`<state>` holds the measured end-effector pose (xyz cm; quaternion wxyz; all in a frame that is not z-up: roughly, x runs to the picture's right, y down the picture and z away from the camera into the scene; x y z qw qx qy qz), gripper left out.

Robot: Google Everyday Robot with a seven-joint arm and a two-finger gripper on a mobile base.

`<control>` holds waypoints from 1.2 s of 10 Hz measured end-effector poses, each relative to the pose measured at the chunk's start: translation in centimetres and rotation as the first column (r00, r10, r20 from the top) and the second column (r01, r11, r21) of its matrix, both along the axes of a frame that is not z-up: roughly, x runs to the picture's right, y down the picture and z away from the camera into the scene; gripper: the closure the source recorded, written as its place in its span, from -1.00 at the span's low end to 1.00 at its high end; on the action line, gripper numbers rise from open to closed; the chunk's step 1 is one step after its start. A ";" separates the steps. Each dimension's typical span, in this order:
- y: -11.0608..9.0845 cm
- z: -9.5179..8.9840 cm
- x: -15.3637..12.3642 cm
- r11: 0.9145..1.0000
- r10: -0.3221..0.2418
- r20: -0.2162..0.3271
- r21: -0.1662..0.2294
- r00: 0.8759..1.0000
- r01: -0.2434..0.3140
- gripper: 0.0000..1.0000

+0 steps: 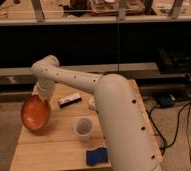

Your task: Pick up the ceramic bowl

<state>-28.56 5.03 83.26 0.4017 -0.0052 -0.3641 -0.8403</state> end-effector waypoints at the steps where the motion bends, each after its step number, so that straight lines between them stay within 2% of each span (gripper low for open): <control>1: -0.2 -0.1 0.0 1.000 0.000 0.002 0.000 1.000 0.000 0.73; 12: -0.9 -0.8 0.8 1.000 -0.022 0.022 0.005 1.000 0.022 0.73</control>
